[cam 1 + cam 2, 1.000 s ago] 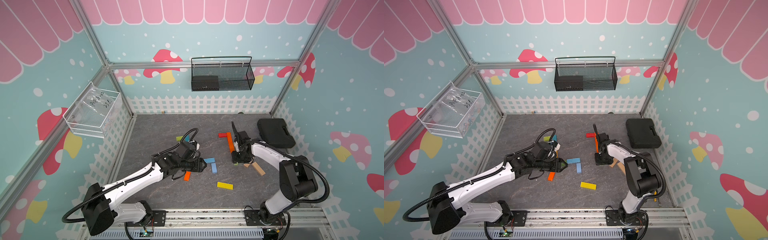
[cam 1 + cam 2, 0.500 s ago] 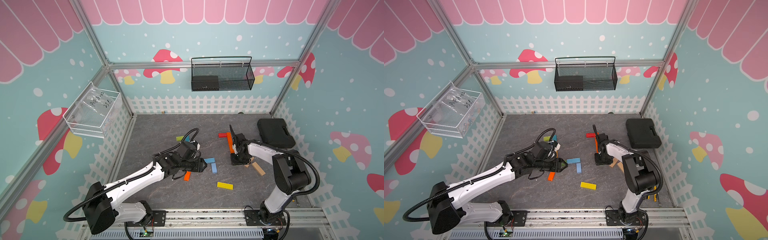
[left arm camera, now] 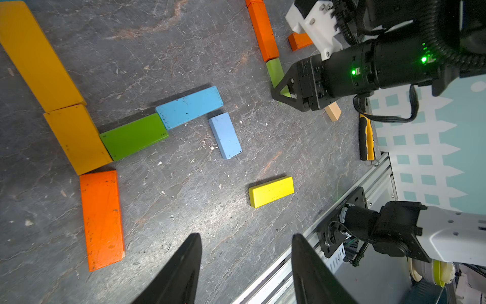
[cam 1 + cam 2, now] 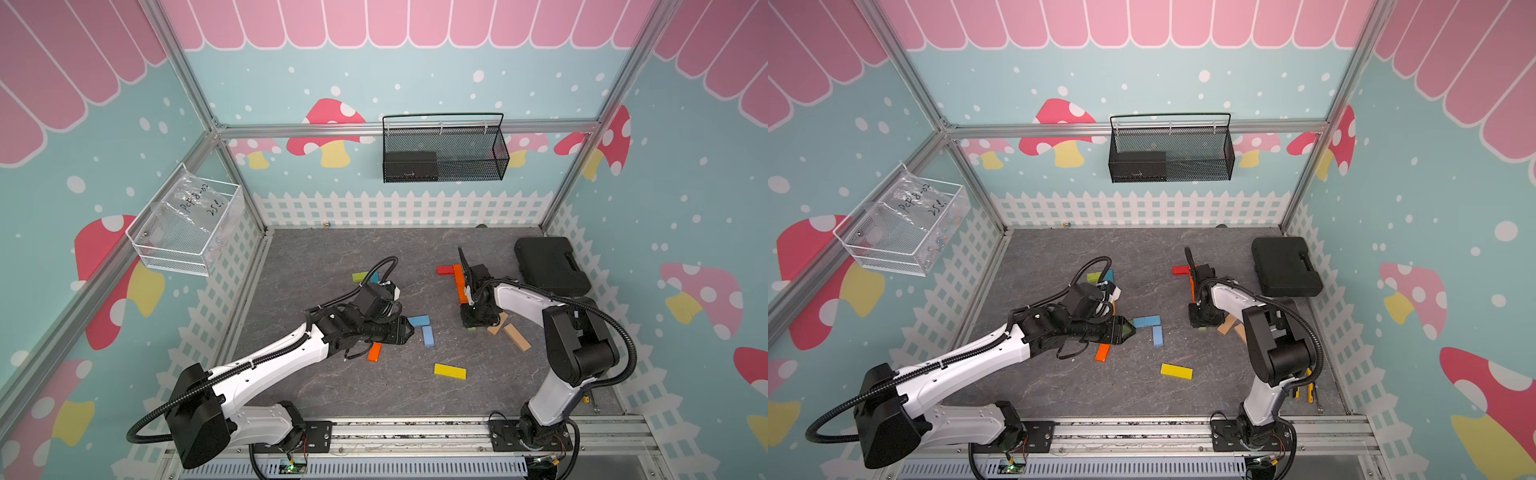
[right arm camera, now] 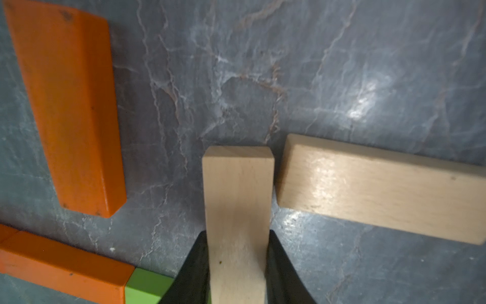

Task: Assemble a giraffe with building blocks
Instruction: Adjust the building block at the center of the board.

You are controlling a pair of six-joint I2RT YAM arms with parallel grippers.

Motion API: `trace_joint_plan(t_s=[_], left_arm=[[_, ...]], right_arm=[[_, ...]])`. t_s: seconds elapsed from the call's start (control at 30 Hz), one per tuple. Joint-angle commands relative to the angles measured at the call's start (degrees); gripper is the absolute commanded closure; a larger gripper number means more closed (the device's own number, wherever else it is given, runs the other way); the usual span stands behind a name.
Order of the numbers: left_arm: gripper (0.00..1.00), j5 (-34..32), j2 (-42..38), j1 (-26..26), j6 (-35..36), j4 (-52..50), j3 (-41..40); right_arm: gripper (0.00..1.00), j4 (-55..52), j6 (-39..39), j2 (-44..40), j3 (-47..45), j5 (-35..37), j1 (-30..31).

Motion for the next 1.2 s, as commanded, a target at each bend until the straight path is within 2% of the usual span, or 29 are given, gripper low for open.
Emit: trace_joint_plan(t_s=[0.0, 0.43, 0.93, 1.1, 1.17], left_arm=[[0.42, 0.2, 0.19, 0.43, 0.54, -0.39, 1.95], [0.42, -0.22, -0.42, 0.42, 0.45, -0.7, 1.45], [0.42, -0.5, -0.86, 0.51, 0.45, -0.83, 1.08], [0.42, -0.71, -1.12, 0.49, 0.45, -0.92, 0.99], [0.42, -0.73, -0.96, 0.51, 0.45, -0.92, 0.99]], right_arm=[[0.6, -0.56, 0.26, 0.91, 1.65, 1.04, 0.13], [0.68, -0.84, -0.36, 2.14, 2.99, 1.41, 0.13], [0.69, -1.57, -0.88, 2.85, 4.04, 1.97, 0.1], [0.67, -1.5, -0.62, 2.76, 4.04, 2.02, 0.13], [0.6, -1.62, -0.41, 2.63, 4.26, 2.06, 0.13]])
